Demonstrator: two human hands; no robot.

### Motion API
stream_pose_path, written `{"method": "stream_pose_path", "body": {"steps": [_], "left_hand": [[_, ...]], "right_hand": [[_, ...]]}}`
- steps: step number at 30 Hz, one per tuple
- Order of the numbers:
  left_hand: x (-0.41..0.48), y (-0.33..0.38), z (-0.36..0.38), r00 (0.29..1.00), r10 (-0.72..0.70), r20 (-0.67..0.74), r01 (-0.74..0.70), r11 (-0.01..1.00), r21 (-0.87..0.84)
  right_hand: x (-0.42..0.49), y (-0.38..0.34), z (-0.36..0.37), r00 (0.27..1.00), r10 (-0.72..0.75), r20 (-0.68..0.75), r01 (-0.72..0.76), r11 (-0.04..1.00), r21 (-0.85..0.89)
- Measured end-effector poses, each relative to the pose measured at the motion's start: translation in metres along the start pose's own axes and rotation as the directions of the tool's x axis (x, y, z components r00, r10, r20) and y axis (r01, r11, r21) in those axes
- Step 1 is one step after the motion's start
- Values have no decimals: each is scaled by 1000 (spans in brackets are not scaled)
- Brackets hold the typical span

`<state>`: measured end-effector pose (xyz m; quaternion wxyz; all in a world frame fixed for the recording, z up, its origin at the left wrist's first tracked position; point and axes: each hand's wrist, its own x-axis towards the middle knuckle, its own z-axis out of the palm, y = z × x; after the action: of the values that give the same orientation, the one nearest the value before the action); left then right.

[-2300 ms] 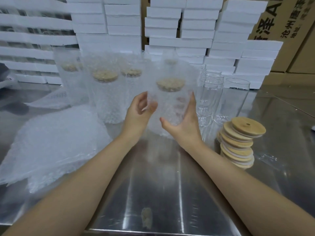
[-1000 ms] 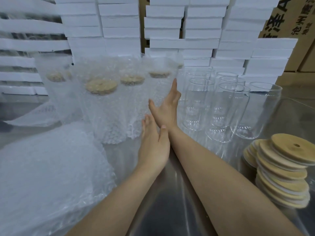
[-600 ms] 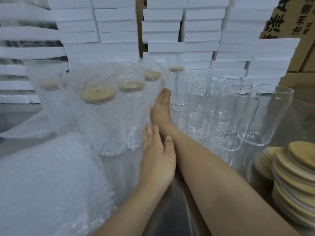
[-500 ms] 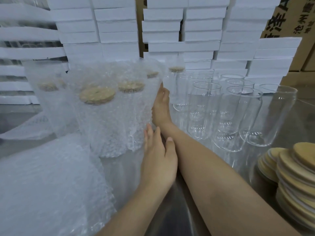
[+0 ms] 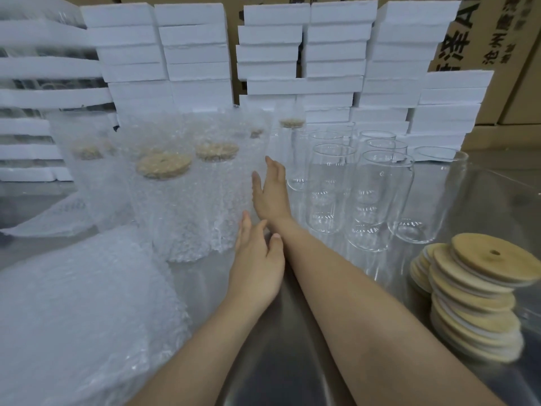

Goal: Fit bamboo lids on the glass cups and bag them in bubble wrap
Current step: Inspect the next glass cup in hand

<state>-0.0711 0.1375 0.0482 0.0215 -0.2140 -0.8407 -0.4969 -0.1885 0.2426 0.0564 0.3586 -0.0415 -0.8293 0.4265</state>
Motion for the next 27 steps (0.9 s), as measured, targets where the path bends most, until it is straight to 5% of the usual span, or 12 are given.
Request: {"method": "stream_pose_path", "body": {"steps": [13,20,27], "left_hand": [[0,-3,4,999,-48,-9,48,998,48],[-2,-1,5,998,-55,0,55,995,78],[-1,-4,7,999,-34,-1,34,994,102]], "right_hand": [[48,-25,-3,983,120,-142,-144,975,-171],[81,-33,-13,996,84,9,-71,888,-455],[85,-26,-10,995,30,92,23,850,-527]]}}
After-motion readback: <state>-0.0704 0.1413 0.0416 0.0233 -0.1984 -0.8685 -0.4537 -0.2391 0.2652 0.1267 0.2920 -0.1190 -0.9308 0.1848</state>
